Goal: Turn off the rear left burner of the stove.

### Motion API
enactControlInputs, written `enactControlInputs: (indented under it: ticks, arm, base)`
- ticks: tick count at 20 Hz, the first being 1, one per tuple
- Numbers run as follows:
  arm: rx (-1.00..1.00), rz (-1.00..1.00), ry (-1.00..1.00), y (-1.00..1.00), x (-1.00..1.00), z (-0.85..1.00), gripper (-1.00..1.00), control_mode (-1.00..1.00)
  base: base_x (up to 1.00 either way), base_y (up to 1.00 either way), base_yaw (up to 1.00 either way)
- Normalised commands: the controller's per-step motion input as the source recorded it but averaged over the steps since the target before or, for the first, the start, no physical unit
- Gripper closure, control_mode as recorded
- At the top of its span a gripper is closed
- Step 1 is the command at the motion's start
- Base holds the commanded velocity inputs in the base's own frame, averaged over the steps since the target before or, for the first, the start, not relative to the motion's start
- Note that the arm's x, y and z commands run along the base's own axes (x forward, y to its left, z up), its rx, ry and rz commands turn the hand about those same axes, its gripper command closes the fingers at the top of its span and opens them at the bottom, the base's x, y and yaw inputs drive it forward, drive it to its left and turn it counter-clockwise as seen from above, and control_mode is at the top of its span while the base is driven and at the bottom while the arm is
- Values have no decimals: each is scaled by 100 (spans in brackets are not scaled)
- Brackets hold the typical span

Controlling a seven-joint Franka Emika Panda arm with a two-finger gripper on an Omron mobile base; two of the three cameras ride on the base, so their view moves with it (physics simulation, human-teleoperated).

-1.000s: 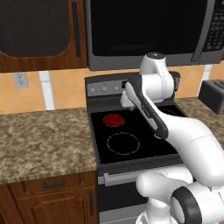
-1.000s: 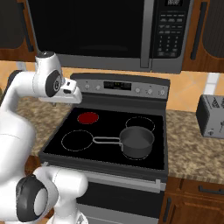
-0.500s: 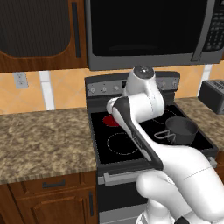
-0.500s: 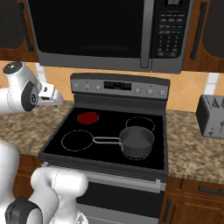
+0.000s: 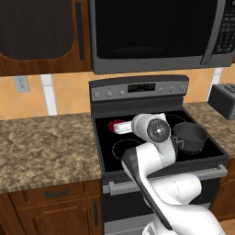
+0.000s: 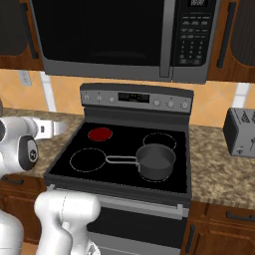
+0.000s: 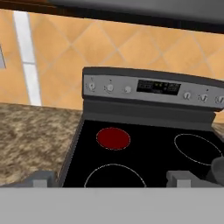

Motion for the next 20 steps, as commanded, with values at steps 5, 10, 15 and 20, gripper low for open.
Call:
enactControlInputs:
  ticks: [5,10,15,20]
  arm:
    - [0,0,-38,0,0,-8,-100,-100]
    - [0,0,-16,0,10,-15,-100,-100]
    - [-4,0,-3,-5,60,-28,-100,-100]
    - [-1,0,-2,-2,54,-7,-100,-100]
  base:
    - [0,0,0]
    - [0,0,0]
    - [0,0,0]
    - [0,0,0]
